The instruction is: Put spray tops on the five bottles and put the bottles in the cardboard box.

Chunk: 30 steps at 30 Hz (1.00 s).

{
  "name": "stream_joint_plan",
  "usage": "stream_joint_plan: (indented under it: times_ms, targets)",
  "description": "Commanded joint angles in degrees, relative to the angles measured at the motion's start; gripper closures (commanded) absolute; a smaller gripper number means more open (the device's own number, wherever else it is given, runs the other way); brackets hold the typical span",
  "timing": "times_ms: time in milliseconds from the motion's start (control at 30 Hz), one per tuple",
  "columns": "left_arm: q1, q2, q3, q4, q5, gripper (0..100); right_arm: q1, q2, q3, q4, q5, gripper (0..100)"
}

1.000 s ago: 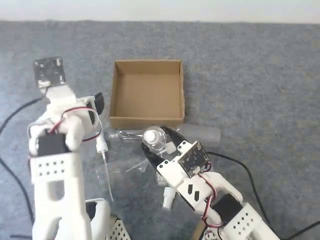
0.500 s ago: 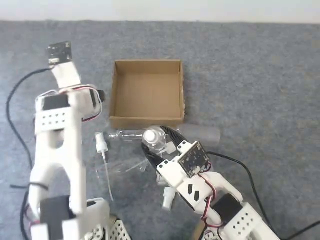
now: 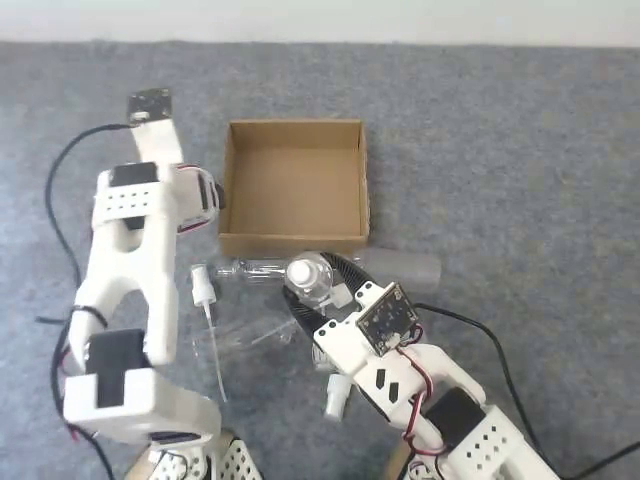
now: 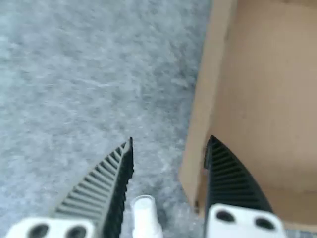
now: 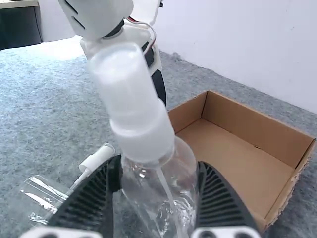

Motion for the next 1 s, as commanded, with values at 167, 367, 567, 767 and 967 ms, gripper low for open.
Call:
stream_joint_plan:
  times_ms: [167,367,567,767,967]
  targets:
    - [4.1,0.3,-3.5,0.9,-0.4,78,3.9,-0.1,-1.1,-0.7,0.6,95.7]
    - [0.4,-5.4,-3.5,0.9,-0.2,78,3.9,-0.1,-1.1,-0.7,0.6,95.7]
    - [-4.8,-8.4,-3.6,0.5,-0.4,78,3.9,-0.1,-1.1,-0.7,0.6,95.7]
    - [-7.3,-8.2,-3.3,0.4,-0.6,78,3.9,-0.1,-1.1,-0.7,0.6,95.7]
    - [-6.6,-8.2,-0.2,-1.7,-1.4,78,3.9,-0.1,-1.1,-0.7,0.6,95.7]
